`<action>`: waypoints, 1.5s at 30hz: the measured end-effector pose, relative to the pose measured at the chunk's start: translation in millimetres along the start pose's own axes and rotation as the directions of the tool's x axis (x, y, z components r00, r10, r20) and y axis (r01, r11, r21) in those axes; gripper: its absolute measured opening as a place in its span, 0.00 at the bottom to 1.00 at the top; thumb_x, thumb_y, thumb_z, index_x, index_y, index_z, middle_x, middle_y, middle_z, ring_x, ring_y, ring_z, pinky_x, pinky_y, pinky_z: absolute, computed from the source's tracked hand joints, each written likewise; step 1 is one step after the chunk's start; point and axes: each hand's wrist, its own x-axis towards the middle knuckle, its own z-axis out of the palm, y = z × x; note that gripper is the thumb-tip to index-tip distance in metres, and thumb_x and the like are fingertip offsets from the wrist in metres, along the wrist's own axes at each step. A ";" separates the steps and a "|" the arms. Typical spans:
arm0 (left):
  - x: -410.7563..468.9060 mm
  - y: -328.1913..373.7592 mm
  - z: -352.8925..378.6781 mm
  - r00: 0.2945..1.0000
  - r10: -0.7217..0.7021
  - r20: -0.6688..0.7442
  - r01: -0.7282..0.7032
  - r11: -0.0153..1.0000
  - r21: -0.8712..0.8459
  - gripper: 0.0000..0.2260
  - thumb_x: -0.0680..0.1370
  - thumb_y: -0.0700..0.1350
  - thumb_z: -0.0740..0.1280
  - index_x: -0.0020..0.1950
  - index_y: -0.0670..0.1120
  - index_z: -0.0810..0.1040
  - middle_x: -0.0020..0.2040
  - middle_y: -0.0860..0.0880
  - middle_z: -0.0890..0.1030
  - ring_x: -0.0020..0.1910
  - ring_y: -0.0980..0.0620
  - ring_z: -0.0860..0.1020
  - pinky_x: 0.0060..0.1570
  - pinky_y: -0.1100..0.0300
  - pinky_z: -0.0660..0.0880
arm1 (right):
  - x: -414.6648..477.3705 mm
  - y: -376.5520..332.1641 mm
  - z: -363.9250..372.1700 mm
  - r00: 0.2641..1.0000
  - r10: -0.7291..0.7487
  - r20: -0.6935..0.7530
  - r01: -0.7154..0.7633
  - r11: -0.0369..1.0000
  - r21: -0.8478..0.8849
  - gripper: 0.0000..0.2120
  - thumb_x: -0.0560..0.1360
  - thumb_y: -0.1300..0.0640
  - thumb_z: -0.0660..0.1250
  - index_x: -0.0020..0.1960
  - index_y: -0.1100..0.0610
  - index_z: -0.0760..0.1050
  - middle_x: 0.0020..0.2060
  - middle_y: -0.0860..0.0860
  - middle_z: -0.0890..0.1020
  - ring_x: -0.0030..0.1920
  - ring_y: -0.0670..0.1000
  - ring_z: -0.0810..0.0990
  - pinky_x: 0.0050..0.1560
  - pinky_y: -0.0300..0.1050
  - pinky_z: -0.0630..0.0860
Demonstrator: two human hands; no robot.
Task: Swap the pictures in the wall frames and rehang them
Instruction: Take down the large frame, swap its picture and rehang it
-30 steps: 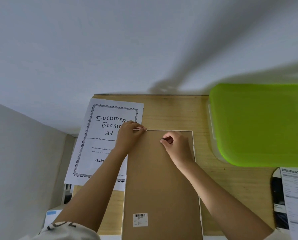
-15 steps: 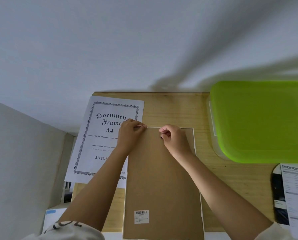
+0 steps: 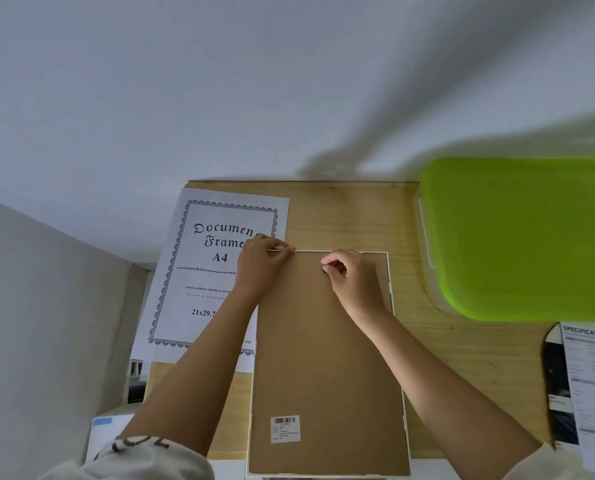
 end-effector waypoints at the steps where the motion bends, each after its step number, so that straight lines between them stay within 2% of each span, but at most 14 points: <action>1: 1.1 -0.2 -0.4 1.000 -0.011 0.007 0.011 1.000 -0.008 0.07 0.74 0.49 0.69 0.46 0.47 0.83 0.44 0.50 0.77 0.52 0.48 0.75 0.51 0.56 0.70 | 0.3 -0.2 1.4 1.000 -0.005 -0.002 0.005 1.000 0.000 0.09 0.70 0.72 0.65 0.40 0.59 0.78 0.35 0.52 0.81 0.37 0.48 0.78 0.38 0.35 0.73; 9: 3.6 3.8 -5.1 0.998 -0.051 0.038 0.053 0.997 -0.060 0.03 0.74 0.48 0.69 0.41 0.50 0.81 0.43 0.51 0.77 0.49 0.52 0.76 0.49 0.60 0.70 | -2.2 0.4 6.7 0.994 -0.083 -0.071 0.083 0.997 -0.006 0.11 0.67 0.75 0.62 0.38 0.61 0.76 0.33 0.52 0.80 0.36 0.52 0.77 0.37 0.44 0.73; 14: 2.8 2.9 -6.4 0.998 -0.053 0.028 0.055 0.995 -0.080 0.03 0.73 0.48 0.69 0.40 0.51 0.81 0.41 0.55 0.76 0.49 0.52 0.77 0.52 0.58 0.72 | -4.3 -2.9 9.8 0.982 -0.143 -0.123 0.140 0.990 -0.030 0.11 0.67 0.76 0.60 0.37 0.62 0.75 0.32 0.53 0.79 0.36 0.53 0.76 0.38 0.41 0.71; 20: 2.8 3.3 -6.7 0.999 -0.032 0.015 0.033 0.999 -0.041 0.05 0.74 0.47 0.69 0.42 0.47 0.82 0.44 0.49 0.78 0.50 0.52 0.75 0.49 0.59 0.70 | -8.5 -2.0 13.7 0.978 -0.135 -0.158 0.134 0.991 -0.018 0.11 0.67 0.76 0.60 0.37 0.63 0.76 0.33 0.53 0.79 0.36 0.53 0.76 0.38 0.41 0.71; 23: -3.3 2.8 -7.7 1.000 0.016 0.023 -0.015 1.000 -0.013 0.08 0.76 0.45 0.67 0.49 0.42 0.82 0.50 0.45 0.78 0.52 0.52 0.73 0.49 0.64 0.65 | -10.8 -2.8 16.1 0.979 -0.116 -0.165 0.115 0.993 -0.014 0.11 0.67 0.76 0.60 0.37 0.63 0.76 0.33 0.53 0.79 0.36 0.53 0.76 0.38 0.40 0.71; 25: -15.2 -1.9 -8.2 0.998 0.059 0.026 -0.059 0.998 -0.014 0.11 0.77 0.43 0.64 0.57 0.42 0.79 0.58 0.45 0.75 0.59 0.50 0.71 0.55 0.67 0.63 | -12.5 -4.1 19.2 0.980 -0.096 -0.176 0.097 0.995 -0.004 0.11 0.68 0.76 0.60 0.37 0.63 0.75 0.33 0.53 0.79 0.36 0.52 0.76 0.39 0.38 0.70; 28: -49.2 -14.7 -8.1 0.993 0.089 -0.082 -0.092 0.995 -0.033 0.16 0.79 0.43 0.61 0.67 0.44 0.72 0.65 0.47 0.70 0.65 0.52 0.67 0.61 0.64 0.62 | -13.8 -5.3 22.4 0.979 -0.061 -0.194 0.064 0.998 0.011 0.10 0.69 0.75 0.61 0.38 0.63 0.76 0.34 0.53 0.80 0.37 0.52 0.76 0.39 0.37 0.70; 31: -93.9 -31.6 -9.1 0.978 0.006 -0.211 -0.023 0.997 -0.080 0.16 0.80 0.44 0.59 0.68 0.44 0.70 0.62 0.50 0.71 0.63 0.54 0.68 0.61 0.63 0.64 | -13.9 -8.2 26.3 0.976 -0.041 -0.213 0.044 0.999 0.012 0.10 0.69 0.75 0.61 0.38 0.64 0.76 0.34 0.54 0.80 0.37 0.52 0.76 0.38 0.39 0.70; 34: -135.1 -50.1 -8.9 0.976 -0.049 -0.211 0.031 0.996 -0.085 0.15 0.80 0.43 0.60 0.66 0.44 0.72 0.53 0.53 0.71 0.55 0.52 0.72 0.57 0.58 0.71 | -13.4 -9.8 29.9 0.976 0.010 -0.217 -0.003 1.000 0.029 0.08 0.70 0.73 0.61 0.39 0.64 0.76 0.35 0.55 0.80 0.39 0.54 0.77 0.40 0.39 0.70; 35: -145.8 -55.1 -8.9 0.978 -0.036 -0.205 0.018 0.996 -0.091 0.14 0.80 0.41 0.60 0.64 0.43 0.74 0.51 0.53 0.72 0.51 0.52 0.73 0.55 0.59 0.73 | -13.6 -9.9 31.2 0.976 0.017 -0.216 -0.011 1.000 0.029 0.07 0.71 0.72 0.62 0.39 0.64 0.77 0.36 0.55 0.81 0.39 0.54 0.77 0.40 0.39 0.70; 38: -163.3 -60.1 -11.2 0.982 -0.020 -0.185 -0.006 0.990 -0.139 0.12 0.79 0.38 0.62 0.60 0.43 0.77 0.48 0.51 0.74 0.44 0.58 0.75 0.47 0.72 0.72 | -13.0 -9.6 31.9 0.973 0.010 -0.231 -0.004 1.000 0.025 0.05 0.71 0.70 0.63 0.41 0.64 0.76 0.37 0.56 0.81 0.40 0.55 0.78 0.42 0.42 0.72; 42: -172.2 -61.5 -15.5 0.988 -0.024 -0.150 -0.010 0.975 -0.221 0.12 0.78 0.38 0.63 0.61 0.44 0.77 0.48 0.54 0.75 0.46 0.60 0.76 0.47 0.74 0.72 | -14.4 -10.5 34.3 0.967 0.010 -0.253 -0.005 1.000 0.022 0.05 0.71 0.70 0.63 0.41 0.64 0.76 0.37 0.57 0.81 0.41 0.56 0.78 0.43 0.48 0.75; 45: -176.3 -61.0 -14.2 0.991 -0.036 -0.131 0.003 0.969 -0.246 0.13 0.77 0.38 0.64 0.62 0.44 0.77 0.48 0.57 0.75 0.46 0.61 0.76 0.48 0.74 0.72 | -15.1 -8.8 33.5 0.964 0.012 -0.266 -0.004 1.000 0.030 0.06 0.71 0.70 0.62 0.41 0.64 0.76 0.37 0.57 0.81 0.40 0.56 0.79 0.43 0.48 0.75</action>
